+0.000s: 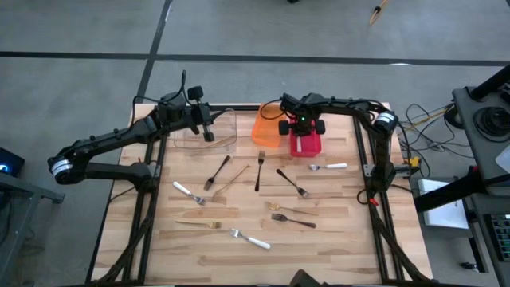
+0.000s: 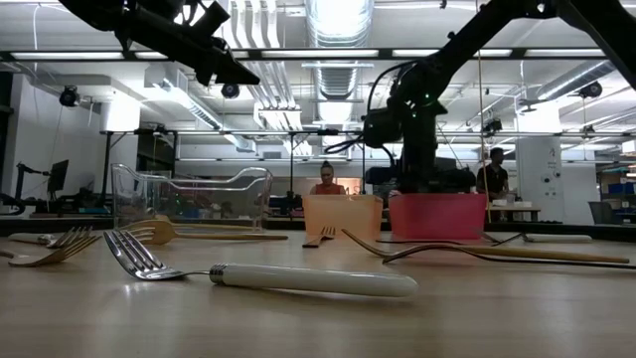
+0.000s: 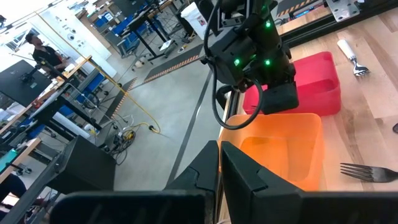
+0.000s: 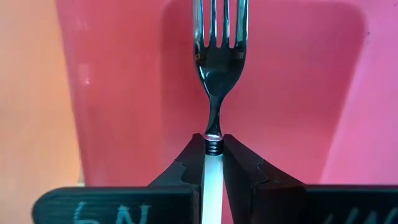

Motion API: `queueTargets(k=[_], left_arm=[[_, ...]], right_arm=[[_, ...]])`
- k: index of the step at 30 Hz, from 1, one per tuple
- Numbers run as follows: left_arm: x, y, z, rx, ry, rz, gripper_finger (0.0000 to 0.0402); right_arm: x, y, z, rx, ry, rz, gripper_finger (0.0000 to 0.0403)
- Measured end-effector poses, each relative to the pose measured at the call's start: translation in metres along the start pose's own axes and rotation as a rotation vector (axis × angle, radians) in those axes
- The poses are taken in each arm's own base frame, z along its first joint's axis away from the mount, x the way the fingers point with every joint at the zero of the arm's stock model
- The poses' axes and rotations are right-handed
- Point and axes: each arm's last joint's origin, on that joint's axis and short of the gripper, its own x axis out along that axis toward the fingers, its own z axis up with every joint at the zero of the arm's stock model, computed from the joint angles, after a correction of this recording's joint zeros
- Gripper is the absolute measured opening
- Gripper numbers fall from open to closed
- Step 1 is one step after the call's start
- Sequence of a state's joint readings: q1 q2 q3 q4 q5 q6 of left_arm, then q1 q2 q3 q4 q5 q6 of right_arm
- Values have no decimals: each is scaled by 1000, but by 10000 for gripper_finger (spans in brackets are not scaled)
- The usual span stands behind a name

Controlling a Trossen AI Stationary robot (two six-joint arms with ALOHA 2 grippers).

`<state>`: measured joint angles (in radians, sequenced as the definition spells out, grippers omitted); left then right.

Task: Sort silverware by color (type)
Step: Put the white fork into the red bin, then put the black fork into the orange bin

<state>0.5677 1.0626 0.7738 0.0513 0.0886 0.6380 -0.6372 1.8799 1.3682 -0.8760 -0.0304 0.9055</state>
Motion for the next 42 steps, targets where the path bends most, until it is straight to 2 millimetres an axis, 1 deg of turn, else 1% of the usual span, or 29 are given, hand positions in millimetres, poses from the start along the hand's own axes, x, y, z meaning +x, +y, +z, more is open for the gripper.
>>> queueTargets(k=[6, 11, 25, 28, 36, 42], left_arm=[[0, 0, 0, 0, 0, 0, 1], [0, 0, 0, 0, 0, 0, 1], [0, 0, 0, 0, 0, 0, 1], [0, 0, 0, 0, 0, 0, 1], [0, 0, 0, 0, 0, 0, 1], [0, 0, 0, 0, 0, 0, 1]], right_arm=[[11, 2, 0, -7, 22, -12, 25], [13, 4, 1, -10, 24, 10, 26], [13, 4, 1, -2, 24, 10, 72], [10, 3, 1, -1, 19, 11, 80], [-8, 2, -1, -3, -7, 46, 93], [-30, 0, -3, -6, -40, 95, 85]])
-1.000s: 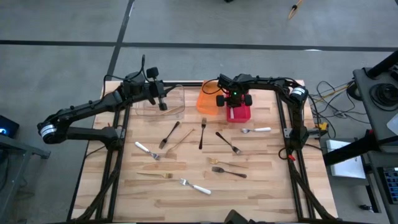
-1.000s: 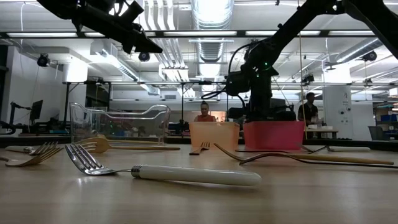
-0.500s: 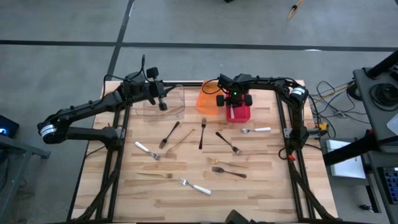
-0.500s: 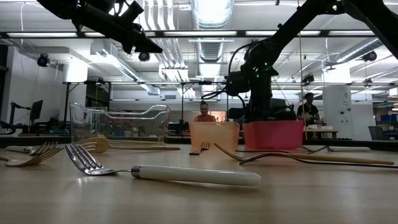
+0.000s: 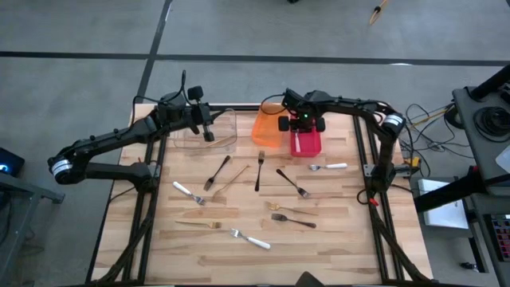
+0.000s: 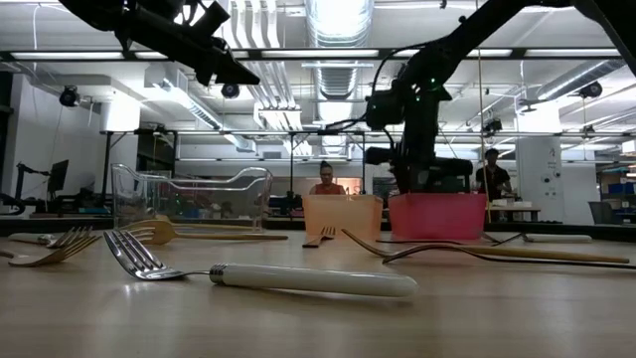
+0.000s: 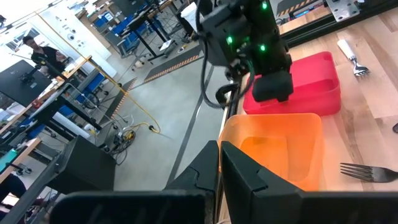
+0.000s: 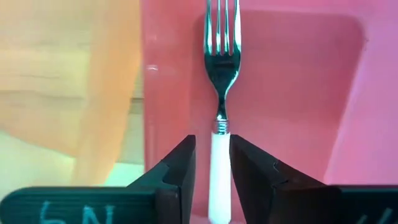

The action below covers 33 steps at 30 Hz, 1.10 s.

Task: Sort silverware by color (type)
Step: Put the black fork into the orange bin

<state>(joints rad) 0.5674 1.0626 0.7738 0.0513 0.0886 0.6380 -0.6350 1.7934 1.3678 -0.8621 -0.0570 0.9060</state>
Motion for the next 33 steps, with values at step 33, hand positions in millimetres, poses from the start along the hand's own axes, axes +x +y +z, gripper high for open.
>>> queueTargets(k=[33], left_arm=[[1, -30, 22, -409, -135, -287, 0]], right_arm=[[-91, 17, -153, -943, -419, 284, 47]])
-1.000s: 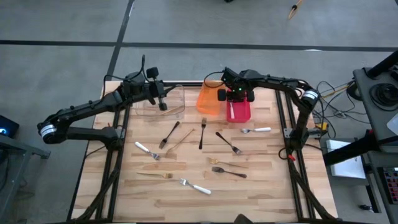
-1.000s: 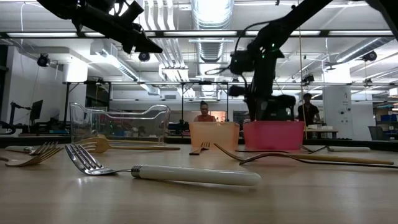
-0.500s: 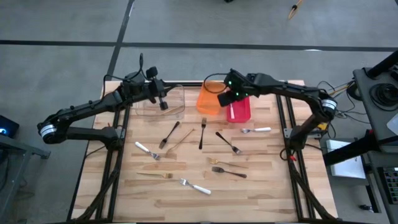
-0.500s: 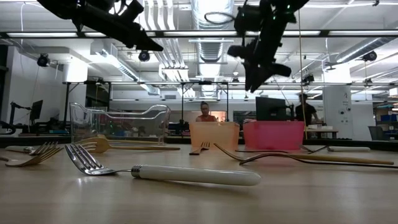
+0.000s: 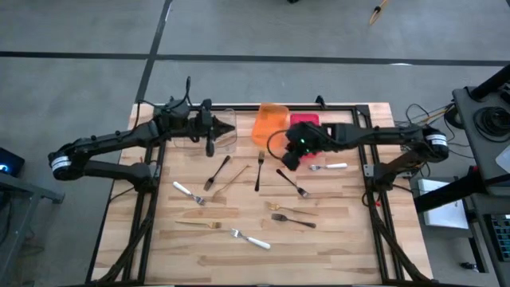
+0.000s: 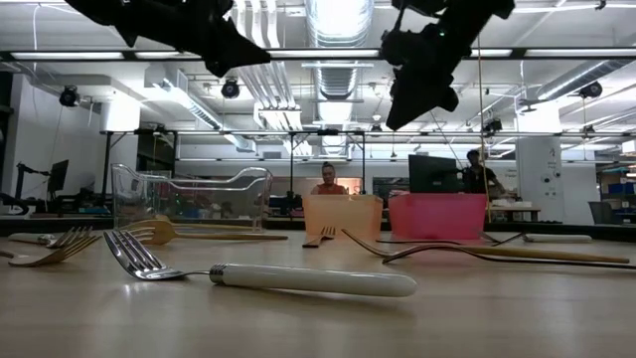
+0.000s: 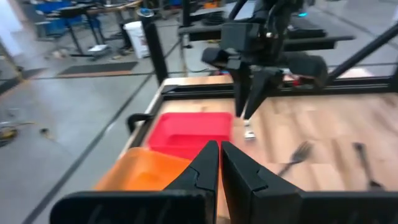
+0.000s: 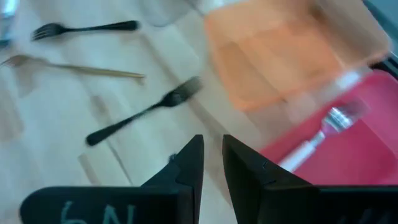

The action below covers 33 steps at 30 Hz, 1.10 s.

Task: Sort silverware by color (type)
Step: Put the black fork into the orange bin

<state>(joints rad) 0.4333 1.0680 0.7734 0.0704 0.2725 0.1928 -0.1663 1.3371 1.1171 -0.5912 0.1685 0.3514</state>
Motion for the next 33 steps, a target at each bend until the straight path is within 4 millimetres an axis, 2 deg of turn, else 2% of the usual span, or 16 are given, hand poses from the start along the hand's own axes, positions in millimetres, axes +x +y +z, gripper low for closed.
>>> queueTargets(k=[8, 11, 16, 20, 25, 33], left_arm=[[6, -29, 12, -28, -84, -114, 0], [10, -37, 19, -47, -154, -146, 0], [25, -44, 19, -44, -206, -177, 0], [46, -43, 17, -70, -167, -181, 0], [83, -48, 14, -111, -101, -213, 0], [135, -68, 6, -40, 52, -269, 0]], right_arm=[[-5, 6, -36, -171, -170, 110, 43], [-10, 2, -43, -206, -231, 126, 43], [-23, -3, -50, -271, -331, 161, 43], [-41, -4, -50, -323, -382, 256, 43], [-62, -6, -50, -371, -446, 377, 43], [-73, -13, -63, -404, -524, 393, 43]])
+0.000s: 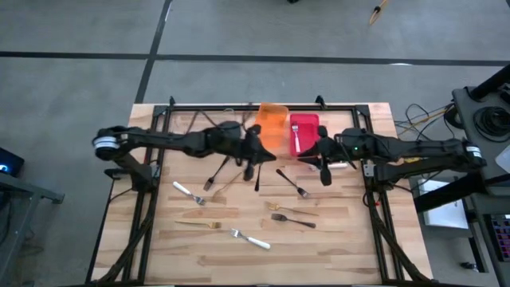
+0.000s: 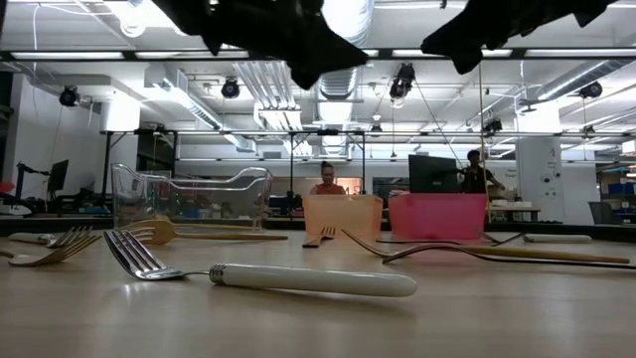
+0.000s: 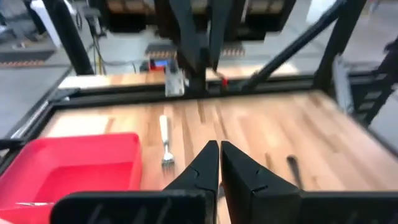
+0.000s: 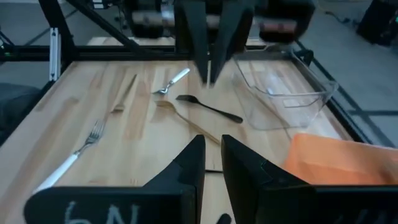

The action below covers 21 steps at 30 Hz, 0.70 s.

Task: Sort silverware by color (type)
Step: Put the black fork into the orange bin

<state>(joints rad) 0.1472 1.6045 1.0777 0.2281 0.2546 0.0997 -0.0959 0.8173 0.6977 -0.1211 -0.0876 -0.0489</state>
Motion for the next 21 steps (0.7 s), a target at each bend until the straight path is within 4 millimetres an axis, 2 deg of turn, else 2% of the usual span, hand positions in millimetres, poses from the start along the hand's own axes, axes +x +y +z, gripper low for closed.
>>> queueTargets(k=[5, 12, 16, 21], left_arm=[[33, -4, -1, 56, 132, 53, 0], [82, -24, -16, 193, 255, 12, 0], [100, -27, -35, 214, 318, -8, 0], [112, -26, -54, 237, 364, -28, 0]], right_arm=[[-12, 2, -2, -19, -40, 39, 43], [-28, 7, -2, -22, -104, 126, 43], [-32, 8, -4, -15, -117, 131, 43], [-33, 8, -5, -15, -120, 131, 43]])
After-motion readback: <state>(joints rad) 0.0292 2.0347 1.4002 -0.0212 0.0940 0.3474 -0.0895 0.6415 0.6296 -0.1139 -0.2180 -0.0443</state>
